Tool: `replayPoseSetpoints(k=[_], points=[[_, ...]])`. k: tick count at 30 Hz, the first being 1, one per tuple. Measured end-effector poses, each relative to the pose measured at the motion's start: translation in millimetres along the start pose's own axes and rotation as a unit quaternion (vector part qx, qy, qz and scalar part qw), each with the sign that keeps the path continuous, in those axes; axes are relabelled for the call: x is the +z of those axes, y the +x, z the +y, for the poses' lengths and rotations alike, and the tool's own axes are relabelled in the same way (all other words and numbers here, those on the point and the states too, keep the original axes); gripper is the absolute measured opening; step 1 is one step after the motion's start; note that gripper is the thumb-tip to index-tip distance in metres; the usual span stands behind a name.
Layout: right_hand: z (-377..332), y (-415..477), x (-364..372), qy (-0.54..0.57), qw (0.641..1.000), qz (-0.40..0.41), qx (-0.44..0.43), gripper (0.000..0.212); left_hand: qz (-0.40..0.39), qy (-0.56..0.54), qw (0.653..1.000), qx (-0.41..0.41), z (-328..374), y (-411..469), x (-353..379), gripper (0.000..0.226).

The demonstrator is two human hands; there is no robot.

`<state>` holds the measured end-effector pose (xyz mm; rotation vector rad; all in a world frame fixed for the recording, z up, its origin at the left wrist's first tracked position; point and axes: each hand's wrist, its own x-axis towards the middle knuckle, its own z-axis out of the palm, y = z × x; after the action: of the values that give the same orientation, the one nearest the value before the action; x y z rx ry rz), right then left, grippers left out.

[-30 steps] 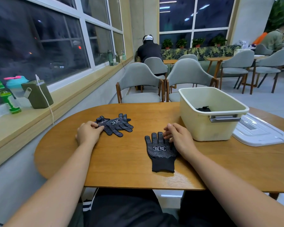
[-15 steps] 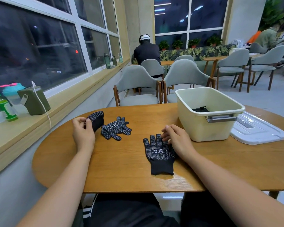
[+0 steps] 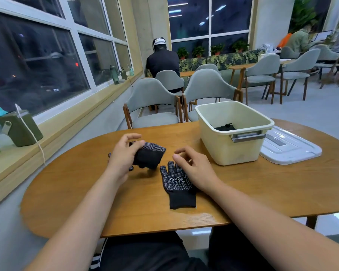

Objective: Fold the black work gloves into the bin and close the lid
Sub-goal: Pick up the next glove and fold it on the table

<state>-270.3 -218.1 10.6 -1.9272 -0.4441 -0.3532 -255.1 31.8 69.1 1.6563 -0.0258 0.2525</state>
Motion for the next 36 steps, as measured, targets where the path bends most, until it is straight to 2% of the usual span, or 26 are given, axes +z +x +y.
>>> replayPoseSetpoints(k=[4,7,13,15,20,22,24,27,28,31,33,36], points=[[2.0,-1.1,5.4,-0.062,0.995,0.005,-0.084,0.031,-0.046,0.074,0.996,0.015,7.5,-9.4,32.9,0.038],[8.4,0.9,8.2,-0.099,0.989,0.016,-0.104,0.029,-0.071,0.107,0.992,0.016,14.7,-12.6,47.3,0.045],[7.5,3.2,7.6,-0.051,0.998,0.017,-0.041,0.016,-0.138,0.059,0.988,0.023,30.8,-18.4,61.5,0.059],[4.8,2.7,8.0,-0.035,0.999,0.004,-0.02,0.015,-0.17,0.08,0.982,0.03,36.5,-23.4,68.1,0.06],[-0.8,1.5,9.9,-0.002,1.0,-0.022,0.01,0.042,-0.188,0.12,0.974,0.04,43.9,-29.7,76.1,0.047],[-1.4,2.5,8.2,0.022,0.999,-0.012,0.024,0.051,-0.205,0.113,0.972,0.037,43.7,-32.1,74.9,0.053],[-0.1,4.0,6.6,0.051,0.998,0.003,0.043,0.049,-0.213,0.09,0.972,0.03,42.3,-34.5,73.1,0.056],[2.8,8.3,8.3,0.1,0.991,0.028,0.081,0.045,-0.209,0.112,0.97,0.06,36.2,-36.1,68.6,0.038],[3.7,9.8,9.2,0.124,0.987,0.033,0.094,0.044,-0.213,0.132,0.966,0.071,32.3,-36.9,66.6,0.04],[3.8,12.0,7.6,0.179,0.976,0.033,0.118,0.044,-0.22,0.247,0.936,0.123,18.7,-39.5,60.7,0.062],[4.9,12.1,5.6,0.206,0.971,0.017,0.123,0.045,-0.192,0.329,0.908,0.176,9.3,-39.0,60.6,0.065],[3.6,12.5,8.1,0.209,0.971,-0.001,0.118,0.05,-0.125,0.342,0.902,0.231,2.3,-35.6,60.7,0.047]])
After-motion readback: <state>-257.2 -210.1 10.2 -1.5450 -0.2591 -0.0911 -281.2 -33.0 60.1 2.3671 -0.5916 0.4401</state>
